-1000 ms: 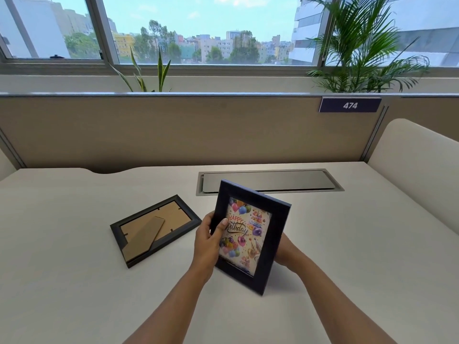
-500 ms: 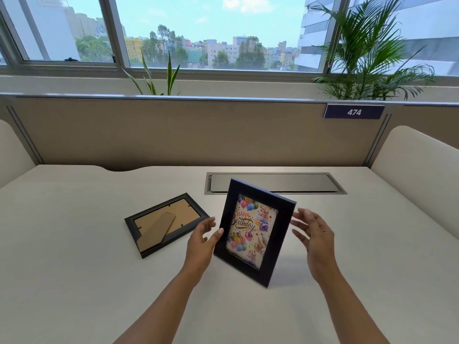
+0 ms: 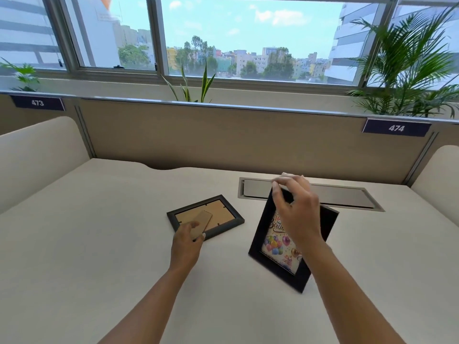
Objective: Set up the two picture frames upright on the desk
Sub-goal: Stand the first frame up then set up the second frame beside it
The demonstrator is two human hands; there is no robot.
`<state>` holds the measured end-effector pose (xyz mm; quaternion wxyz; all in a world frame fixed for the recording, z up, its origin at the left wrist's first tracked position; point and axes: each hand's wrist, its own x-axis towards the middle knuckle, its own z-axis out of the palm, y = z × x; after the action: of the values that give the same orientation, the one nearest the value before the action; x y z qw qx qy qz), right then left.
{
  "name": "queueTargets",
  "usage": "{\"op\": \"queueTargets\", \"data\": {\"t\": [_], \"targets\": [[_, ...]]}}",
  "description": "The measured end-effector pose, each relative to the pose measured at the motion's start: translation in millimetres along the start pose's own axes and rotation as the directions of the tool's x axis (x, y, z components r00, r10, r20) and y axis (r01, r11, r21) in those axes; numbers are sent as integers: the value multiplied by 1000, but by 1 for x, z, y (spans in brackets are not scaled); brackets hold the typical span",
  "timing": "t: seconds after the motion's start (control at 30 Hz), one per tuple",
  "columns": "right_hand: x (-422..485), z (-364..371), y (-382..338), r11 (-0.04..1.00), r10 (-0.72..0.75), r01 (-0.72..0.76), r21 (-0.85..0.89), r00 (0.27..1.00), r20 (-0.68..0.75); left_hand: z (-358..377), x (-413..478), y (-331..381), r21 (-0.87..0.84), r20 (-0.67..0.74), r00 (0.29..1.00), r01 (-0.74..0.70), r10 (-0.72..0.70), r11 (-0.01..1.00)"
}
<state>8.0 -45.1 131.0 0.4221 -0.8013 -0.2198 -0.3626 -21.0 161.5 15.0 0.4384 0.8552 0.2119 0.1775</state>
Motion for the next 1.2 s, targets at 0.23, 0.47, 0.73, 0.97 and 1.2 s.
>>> {"op": "queueTargets", "data": {"t": [0.23, 0.47, 0.73, 0.97, 1.2], "targets": [[-36, 99, 13, 983, 182, -173, -67, 833, 523, -16, 17, -27, 24, -2, 995, 96, -96, 995], [-64, 144, 35, 891, 443, -375, -255, 603, 664, -27, 52, -44, 71, 22, 987, 157, -159, 985], [-77, 172, 31, 821, 563, -474, -319, 575, 594, -30, 103, -39, 322, 249, 963, 17, -102, 947], [-71, 180, 43, 860, 505, -400, -317, 576, 643, -22, 114, -40, 522, 271, 950, -12, -153, 853], [-65, 180, 48, 860, 500, -413, -299, 566, 656, -13, 118, -42, 640, 225, 952, 16, -207, 768]]}}
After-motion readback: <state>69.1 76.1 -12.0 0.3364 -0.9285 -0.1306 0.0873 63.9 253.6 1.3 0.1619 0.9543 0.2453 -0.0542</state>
